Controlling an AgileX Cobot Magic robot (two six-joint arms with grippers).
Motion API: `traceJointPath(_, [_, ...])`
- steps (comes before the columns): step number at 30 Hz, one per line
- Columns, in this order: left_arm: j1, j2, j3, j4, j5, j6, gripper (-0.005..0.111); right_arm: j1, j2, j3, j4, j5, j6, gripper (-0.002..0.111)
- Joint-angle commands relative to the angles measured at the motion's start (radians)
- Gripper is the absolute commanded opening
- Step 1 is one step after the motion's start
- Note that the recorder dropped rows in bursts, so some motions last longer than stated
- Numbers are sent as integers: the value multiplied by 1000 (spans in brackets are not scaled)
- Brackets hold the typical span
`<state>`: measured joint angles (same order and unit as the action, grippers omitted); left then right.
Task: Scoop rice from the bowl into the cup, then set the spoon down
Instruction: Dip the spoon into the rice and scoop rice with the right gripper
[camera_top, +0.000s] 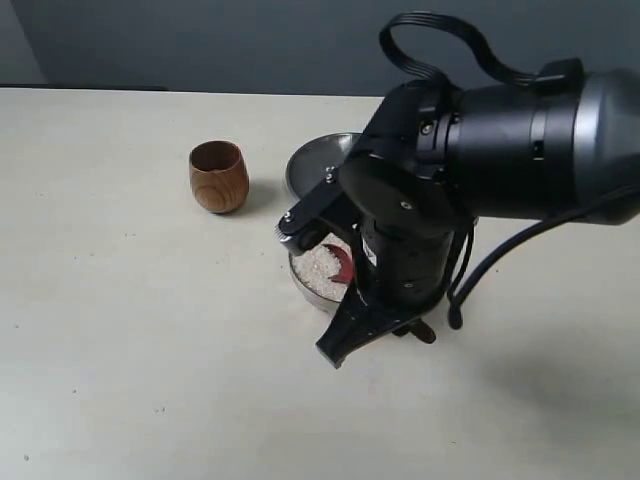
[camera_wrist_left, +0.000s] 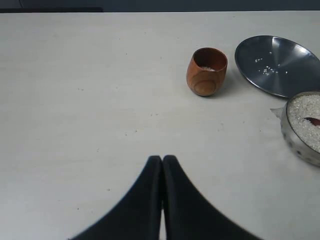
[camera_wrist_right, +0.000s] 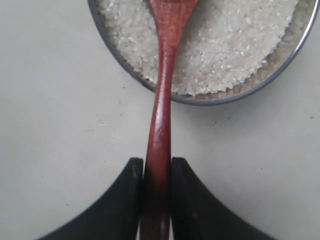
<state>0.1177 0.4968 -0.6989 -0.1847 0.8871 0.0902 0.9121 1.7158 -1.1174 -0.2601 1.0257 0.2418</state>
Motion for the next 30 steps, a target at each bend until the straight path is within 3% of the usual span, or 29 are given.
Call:
traceJointPath(1, [1,4,-6,3,2,1,0,-5,-17,-5,9,-7,-2,-1])
traceJointPath(21, [1,4,-6,3,2,1,0,-5,-73,-5,-65,35,72,-1])
traceJointPath(30, [1,4,-6,3,2,1,0,-87,-117,-5,9,70,1,-1])
